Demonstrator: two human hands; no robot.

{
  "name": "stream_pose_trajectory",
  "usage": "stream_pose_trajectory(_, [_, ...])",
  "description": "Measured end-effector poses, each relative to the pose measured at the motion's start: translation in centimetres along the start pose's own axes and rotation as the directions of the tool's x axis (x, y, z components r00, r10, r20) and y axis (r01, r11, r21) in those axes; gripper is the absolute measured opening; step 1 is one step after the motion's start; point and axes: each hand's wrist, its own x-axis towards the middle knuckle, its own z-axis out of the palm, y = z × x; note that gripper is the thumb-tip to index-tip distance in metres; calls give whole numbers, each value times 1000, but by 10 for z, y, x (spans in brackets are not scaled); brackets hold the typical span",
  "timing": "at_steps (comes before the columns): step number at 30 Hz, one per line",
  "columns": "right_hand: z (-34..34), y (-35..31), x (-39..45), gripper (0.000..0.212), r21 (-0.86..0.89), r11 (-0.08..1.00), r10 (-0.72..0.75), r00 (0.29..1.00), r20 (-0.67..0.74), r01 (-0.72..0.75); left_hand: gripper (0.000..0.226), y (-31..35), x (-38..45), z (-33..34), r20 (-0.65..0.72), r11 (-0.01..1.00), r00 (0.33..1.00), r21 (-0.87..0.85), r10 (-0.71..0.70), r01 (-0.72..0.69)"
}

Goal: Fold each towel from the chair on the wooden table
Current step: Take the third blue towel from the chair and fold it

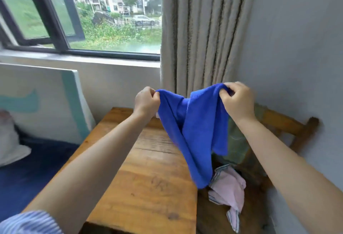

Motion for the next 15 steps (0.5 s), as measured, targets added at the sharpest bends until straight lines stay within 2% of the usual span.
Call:
stream_pose_trajectory(5, [62, -39, -28, 15, 93, 994, 36, 978, 203, -56, 24, -65, -6, -67, -79, 982, 989, 133, -123, 132])
stream_pose_trajectory(8, [99, -53, -37, 14, 86, 992, 55, 945, 321, -87, 24, -106, -6, -97, -125, 960, 970, 163, -208, 226])
stream_pose_trajectory(15, [197, -67, -43, 17, 105, 980, 82, 822, 563, -169, 23, -192, 15, -141, -194, 900, 934, 267, -300, 345])
